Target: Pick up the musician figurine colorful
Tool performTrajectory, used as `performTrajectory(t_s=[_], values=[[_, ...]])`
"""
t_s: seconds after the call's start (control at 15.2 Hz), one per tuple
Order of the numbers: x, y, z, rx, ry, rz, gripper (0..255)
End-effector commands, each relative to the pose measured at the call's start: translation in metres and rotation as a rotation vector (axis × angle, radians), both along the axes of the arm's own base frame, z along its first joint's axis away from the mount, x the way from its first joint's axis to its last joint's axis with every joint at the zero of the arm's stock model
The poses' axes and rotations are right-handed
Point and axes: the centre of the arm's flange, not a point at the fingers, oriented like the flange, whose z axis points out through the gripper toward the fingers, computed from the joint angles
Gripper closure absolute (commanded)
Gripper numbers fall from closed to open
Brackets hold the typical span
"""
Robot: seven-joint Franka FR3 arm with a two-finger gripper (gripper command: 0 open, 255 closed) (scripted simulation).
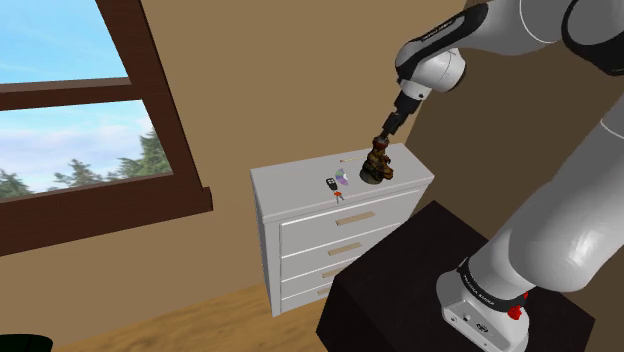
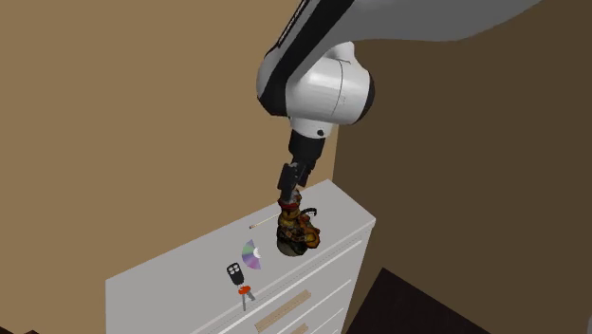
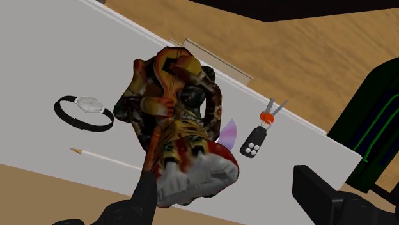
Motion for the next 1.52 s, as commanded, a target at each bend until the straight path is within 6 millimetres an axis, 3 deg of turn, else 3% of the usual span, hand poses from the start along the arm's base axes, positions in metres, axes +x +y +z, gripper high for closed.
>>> performTrajectory(t_s=[0.0, 0.46, 0.59, 0.66, 1.19, 1.45], values=[[0.009, -0.007, -0.015, 0.013, 0.0, 0.006, 0], [0.009, -0.007, -0.055, 0.013, 0.0, 0.006, 0], [0.009, -0.007, -0.055, 0.013, 0.0, 0.006, 0], [0.004, -0.011, -0.065, 0.016, -0.003, 0.005, 255], [0.001, -0.011, -0.063, 0.016, -0.003, 0.005, 255], [0.009, -0.007, -0.039, 0.013, 0.0, 0.006, 255]])
